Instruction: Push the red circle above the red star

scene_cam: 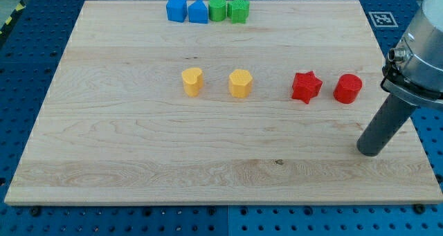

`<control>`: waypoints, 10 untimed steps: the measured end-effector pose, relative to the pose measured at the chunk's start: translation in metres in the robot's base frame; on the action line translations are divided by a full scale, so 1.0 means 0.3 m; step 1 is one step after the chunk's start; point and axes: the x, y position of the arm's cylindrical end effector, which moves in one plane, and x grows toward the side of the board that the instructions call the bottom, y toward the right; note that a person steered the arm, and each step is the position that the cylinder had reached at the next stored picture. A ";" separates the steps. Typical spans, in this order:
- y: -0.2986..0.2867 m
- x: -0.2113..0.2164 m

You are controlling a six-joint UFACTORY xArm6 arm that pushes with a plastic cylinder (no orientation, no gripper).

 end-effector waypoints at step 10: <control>-0.130 -0.454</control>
